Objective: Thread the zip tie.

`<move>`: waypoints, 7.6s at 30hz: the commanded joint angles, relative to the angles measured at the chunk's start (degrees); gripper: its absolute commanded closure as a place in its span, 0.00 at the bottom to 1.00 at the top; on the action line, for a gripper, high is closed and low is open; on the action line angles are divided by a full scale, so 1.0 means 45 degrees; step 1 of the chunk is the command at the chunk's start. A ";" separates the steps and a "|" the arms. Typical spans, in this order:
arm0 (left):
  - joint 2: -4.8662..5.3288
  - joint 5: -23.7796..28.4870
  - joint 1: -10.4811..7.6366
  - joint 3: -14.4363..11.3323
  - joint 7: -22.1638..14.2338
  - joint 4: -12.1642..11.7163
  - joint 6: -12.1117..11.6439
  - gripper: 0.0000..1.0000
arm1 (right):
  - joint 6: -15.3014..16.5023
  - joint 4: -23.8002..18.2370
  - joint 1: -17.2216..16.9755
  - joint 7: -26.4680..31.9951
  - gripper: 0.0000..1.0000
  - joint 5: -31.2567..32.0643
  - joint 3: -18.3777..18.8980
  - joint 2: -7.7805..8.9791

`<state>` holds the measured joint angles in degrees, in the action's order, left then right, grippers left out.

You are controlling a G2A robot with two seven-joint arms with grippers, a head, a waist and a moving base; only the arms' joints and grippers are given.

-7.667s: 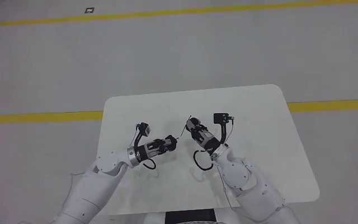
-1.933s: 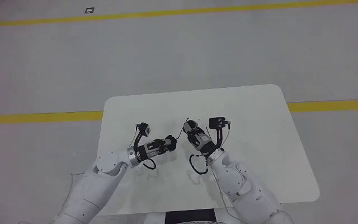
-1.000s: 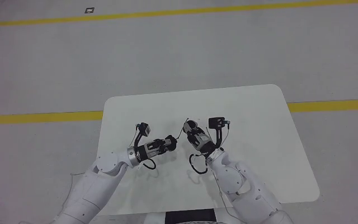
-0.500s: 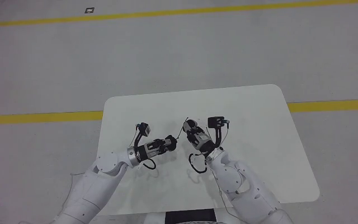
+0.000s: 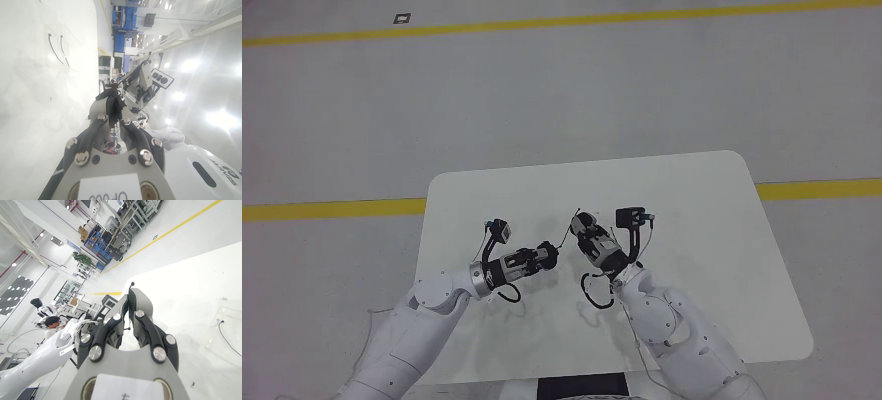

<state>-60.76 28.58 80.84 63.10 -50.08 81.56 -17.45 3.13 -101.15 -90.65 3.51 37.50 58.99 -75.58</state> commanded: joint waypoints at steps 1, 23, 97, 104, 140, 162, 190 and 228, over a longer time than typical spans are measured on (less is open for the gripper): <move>0.0000 0.0000 0.0000 0.0000 0.0000 0.0000 0.0000 1.00 | 0.0004 0.0013 0.0009 0.0015 1.00 -0.0007 -0.0004 -0.0004; 0.0000 0.0000 0.0000 0.0000 0.0000 0.0000 0.0000 1.00 | 0.0068 0.0184 0.0112 0.0371 1.00 -0.0310 -0.0020 -0.0041; 0.0000 0.0000 0.0000 0.0000 0.0000 0.0000 0.0000 1.00 | -0.0230 0.0322 -0.0113 0.2023 1.00 -0.2202 0.0099 0.0027; 0.0000 0.0000 0.0000 0.0000 0.0000 0.0000 0.0000 1.00 | -0.0169 0.0168 -0.0223 0.1713 1.00 -0.2303 0.0187 0.0041; 0.0000 0.0000 0.0000 0.0000 0.0000 0.0000 0.0000 1.00 | -0.0138 0.0309 -0.0217 0.2332 1.00 -0.2419 -0.0043 0.0126; 0.0000 0.0000 0.0000 0.0000 0.0000 0.0000 0.0000 1.00 | 0.0196 -0.0432 -0.0873 0.1740 0.00 -0.1564 0.0592 0.0349; -0.0037 0.4394 -0.0548 0.0364 -0.2296 -0.1464 0.2336 1.00 | 0.1516 0.0990 -0.0650 -0.2424 0.00 0.5618 0.0186 0.0557; -0.0356 0.6470 -0.0372 -0.0373 -0.1666 -0.1378 0.3262 1.00 | 0.1609 0.2241 0.0278 -0.2695 0.81 0.7664 -0.1054 0.0373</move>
<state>-62.36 57.70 79.17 61.43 -57.55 75.37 -2.80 10.37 -91.07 -89.53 -8.75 72.12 54.42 -73.85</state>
